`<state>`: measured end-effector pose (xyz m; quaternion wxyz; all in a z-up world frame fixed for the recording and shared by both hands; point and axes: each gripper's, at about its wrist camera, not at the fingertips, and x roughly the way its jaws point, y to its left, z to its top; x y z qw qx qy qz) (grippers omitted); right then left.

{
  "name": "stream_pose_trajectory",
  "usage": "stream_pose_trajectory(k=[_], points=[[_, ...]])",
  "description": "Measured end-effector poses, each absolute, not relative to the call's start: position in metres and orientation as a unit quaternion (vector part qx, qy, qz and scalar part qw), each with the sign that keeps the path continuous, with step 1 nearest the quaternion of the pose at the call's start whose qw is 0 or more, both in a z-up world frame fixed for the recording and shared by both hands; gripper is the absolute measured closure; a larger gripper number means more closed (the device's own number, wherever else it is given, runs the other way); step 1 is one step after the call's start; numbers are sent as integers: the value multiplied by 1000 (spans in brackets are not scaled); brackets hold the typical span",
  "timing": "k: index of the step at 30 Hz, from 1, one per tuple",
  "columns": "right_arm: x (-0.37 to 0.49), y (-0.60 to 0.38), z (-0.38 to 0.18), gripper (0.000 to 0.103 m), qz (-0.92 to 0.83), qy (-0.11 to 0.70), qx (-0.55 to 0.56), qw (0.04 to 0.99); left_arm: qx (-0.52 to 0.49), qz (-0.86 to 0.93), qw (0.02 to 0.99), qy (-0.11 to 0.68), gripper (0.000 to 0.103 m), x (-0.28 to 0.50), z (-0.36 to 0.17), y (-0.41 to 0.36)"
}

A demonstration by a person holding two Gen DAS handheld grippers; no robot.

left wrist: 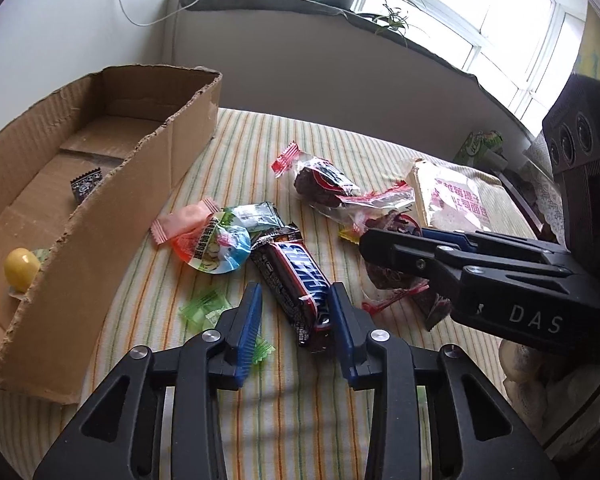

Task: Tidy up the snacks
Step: 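Lift both held snacks and carry them over the cardboard box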

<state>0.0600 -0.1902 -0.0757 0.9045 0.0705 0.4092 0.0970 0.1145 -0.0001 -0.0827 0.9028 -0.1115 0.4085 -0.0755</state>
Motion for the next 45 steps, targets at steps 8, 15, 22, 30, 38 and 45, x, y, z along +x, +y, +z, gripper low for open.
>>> stream_pose_trajectory(k=[8,15,22,30,38,45], points=[[54,-198,-73,70,97,403,78,907,-75,-70,900,425,61,130,-88,-18],[51,-199,-71,70,93,398,78,909,-77,-78,903,415,70,125,-87,-16],[45,-202,-61,70,94,384,85,914,-78,-83,912,395,74,114,-79,-15],[41,-202,-51,70,93,370,92,920,-105,-87,924,359,74,97,-59,1],[43,-190,-32,70,100,347,100,927,-127,-78,940,306,74,77,-30,26],[55,-167,-21,70,117,335,104,929,-152,-42,950,271,74,65,-17,64]])
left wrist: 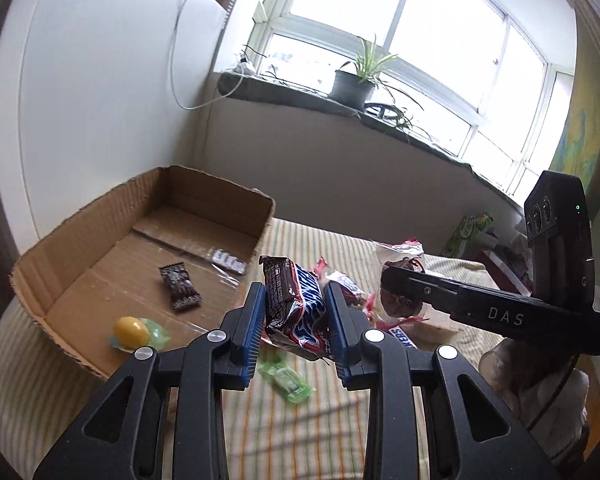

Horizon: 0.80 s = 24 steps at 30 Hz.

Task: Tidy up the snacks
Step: 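Lift both held snacks and carry them over the cardboard box, then lower both snacks into the box and open both grippers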

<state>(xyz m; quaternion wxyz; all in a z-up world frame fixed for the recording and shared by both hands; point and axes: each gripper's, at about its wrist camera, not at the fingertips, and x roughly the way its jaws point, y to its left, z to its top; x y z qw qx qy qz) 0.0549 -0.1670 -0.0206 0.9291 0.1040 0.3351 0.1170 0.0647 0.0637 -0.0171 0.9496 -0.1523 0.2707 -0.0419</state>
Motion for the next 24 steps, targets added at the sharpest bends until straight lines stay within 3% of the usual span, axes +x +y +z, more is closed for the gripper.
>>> stream_pose_trajectory(k=[24], points=[[115,-49,-26,70,173,338,90,921,-193,48,943,266,74,48,-42,150]])
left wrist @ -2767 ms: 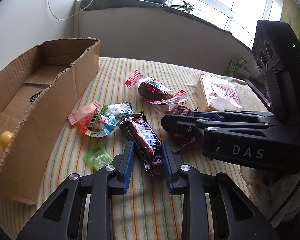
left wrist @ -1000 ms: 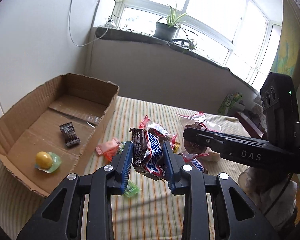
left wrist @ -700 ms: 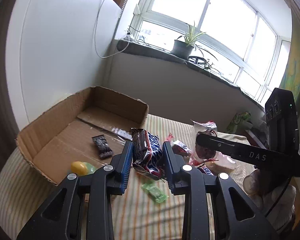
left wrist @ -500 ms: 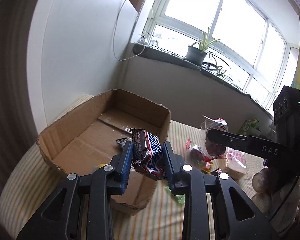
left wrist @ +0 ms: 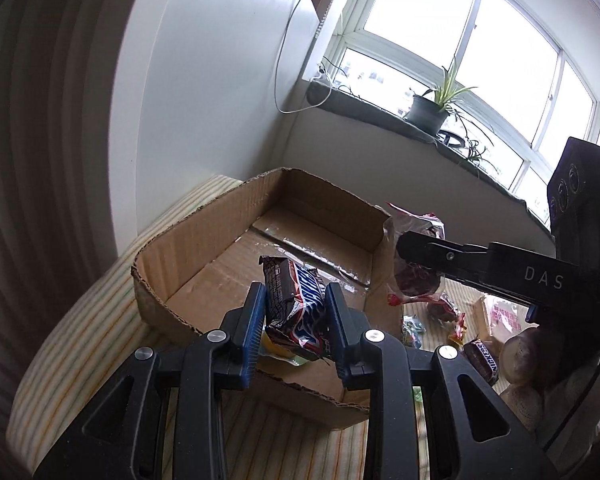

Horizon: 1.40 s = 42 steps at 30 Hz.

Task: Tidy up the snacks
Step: 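Lower both snacks into the box and open both grippers, then grasp the large Snickers bar with the right gripper while the left gripper grasps the green candy packet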

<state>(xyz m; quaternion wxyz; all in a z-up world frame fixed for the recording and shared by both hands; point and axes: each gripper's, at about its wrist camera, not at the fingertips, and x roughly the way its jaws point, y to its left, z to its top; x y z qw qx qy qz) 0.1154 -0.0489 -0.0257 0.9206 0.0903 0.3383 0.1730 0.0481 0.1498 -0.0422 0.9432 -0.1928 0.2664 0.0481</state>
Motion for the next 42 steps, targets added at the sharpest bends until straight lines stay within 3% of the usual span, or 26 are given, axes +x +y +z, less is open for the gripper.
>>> stream_pose_trajectory(k=[7,9,11,26,42], points=[[127,-36,-31,65,181,344,93,917,-182,50,944,269,74,47,-42,151],[127,-35,-30,41,179,340,93,919,-178,53,944,271,74,48,-42,150],[125,-38,-27,35,175,331,94,922,-177,56,945,271,74,47,-43,151],[103,-70,-10,35,162,321,86,929,-176,45,950,255,73,44,-34,140],[45,-156,-8,35,90,319,53,942,-150,-49,951,265,73,44,-24,75]])
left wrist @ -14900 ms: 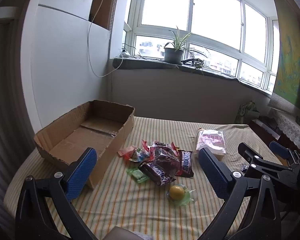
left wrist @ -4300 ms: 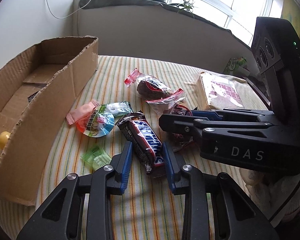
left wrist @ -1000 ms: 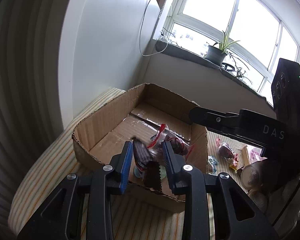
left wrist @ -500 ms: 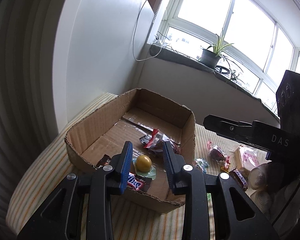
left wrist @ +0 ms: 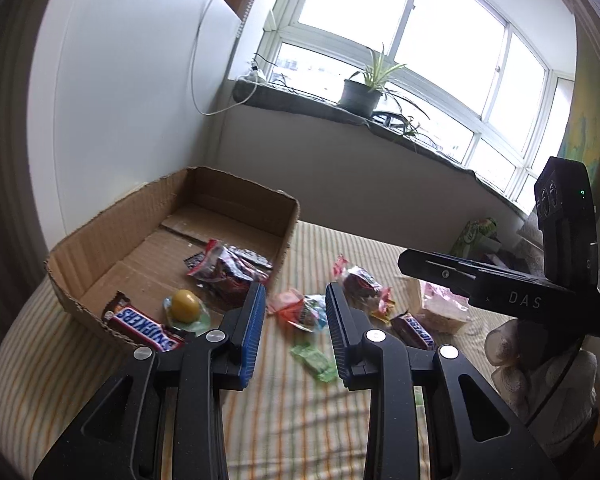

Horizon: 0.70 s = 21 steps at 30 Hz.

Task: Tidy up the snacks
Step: 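Grasp the large Snickers bar with the right gripper while the left gripper grasps the green candy packet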

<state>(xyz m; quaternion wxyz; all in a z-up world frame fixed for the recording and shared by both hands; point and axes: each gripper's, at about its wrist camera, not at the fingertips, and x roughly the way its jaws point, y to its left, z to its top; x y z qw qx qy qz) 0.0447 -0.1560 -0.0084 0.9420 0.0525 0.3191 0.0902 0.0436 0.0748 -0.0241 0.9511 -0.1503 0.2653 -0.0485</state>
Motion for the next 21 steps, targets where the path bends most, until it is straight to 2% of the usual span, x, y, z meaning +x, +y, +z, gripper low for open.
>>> stream_pose_trajectory(k=[10,15,18,21], points=[[28,-199,-42,36,64,365,63,927,-120,-87,933,327,72,54,-53,28],[31,-210,-65,48,52,393,65,916,-105,-74,929,347,72,56,-64,24],[33,-214,-74,51,47,403,67,911,-102,-69,926,356,63,59,-68,24],[34,-214,-76,52,47,406,63,910,-99,-66,923,365,63,63,-73,23]])
